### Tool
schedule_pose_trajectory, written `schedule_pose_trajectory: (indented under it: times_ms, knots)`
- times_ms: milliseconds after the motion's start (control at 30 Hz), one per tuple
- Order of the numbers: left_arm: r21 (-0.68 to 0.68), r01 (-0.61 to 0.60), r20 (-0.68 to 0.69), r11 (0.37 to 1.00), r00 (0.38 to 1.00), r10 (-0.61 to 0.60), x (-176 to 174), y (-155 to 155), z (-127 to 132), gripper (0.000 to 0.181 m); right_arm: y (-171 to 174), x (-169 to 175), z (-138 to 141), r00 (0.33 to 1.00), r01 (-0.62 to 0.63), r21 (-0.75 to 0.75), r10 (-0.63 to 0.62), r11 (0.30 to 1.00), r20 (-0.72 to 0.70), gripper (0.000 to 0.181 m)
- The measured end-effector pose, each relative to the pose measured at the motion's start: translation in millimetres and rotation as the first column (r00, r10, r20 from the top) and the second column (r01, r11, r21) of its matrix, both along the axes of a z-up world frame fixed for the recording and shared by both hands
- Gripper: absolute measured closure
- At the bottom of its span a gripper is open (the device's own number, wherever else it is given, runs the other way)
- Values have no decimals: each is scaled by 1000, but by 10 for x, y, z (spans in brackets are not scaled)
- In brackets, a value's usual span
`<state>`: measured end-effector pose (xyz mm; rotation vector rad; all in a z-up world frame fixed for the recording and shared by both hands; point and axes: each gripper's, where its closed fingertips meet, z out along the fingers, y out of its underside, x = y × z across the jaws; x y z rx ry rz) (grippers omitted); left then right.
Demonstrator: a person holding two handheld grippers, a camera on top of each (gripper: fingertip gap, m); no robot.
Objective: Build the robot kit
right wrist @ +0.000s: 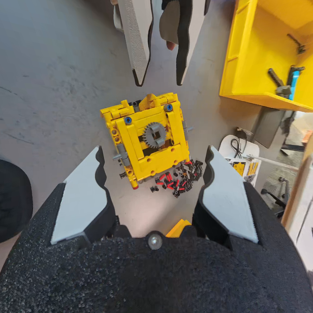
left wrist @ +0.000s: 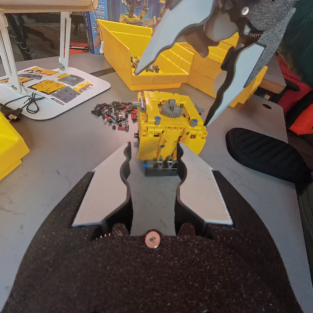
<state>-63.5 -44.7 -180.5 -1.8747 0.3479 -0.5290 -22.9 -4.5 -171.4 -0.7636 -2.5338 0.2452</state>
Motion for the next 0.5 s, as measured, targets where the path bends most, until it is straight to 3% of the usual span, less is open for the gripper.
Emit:
schedule_pose_trajectory:
  times_ms: [67,133,200,300,333,400,433,500]
  knots:
    - [22,10,0,1000,1000,-10,8,-19,26,125,39,-64,-151,989,-16,8,14,1000,146,59]
    - [38,24,16,999,1000,-25,25,-42,68,124,53,4,-302,957,18,-17,-12,1000,291,66]
    - [51,40,26,998,999,-41,48,-72,119,122,44,-14,-318,954,82,-52,-63,995,295,67]
    - [91,64,27,994,997,-67,108,-123,236,119,59,3,-316,934,267,-77,-238,961,265,67]
    - [104,70,23,992,997,-73,128,-138,270,118,75,14,-318,908,364,-80,-334,928,251,67]
    - [119,77,2,990,997,-77,153,-159,298,117,51,23,-301,786,612,-160,-573,775,231,67]
    - [122,79,-10,989,997,-79,162,-167,299,116,-18,47,-278,750,660,-208,-620,722,229,64]
    - [119,88,-30,989,996,-85,184,-174,281,114,-218,159,-225,751,659,-247,-611,710,249,52]
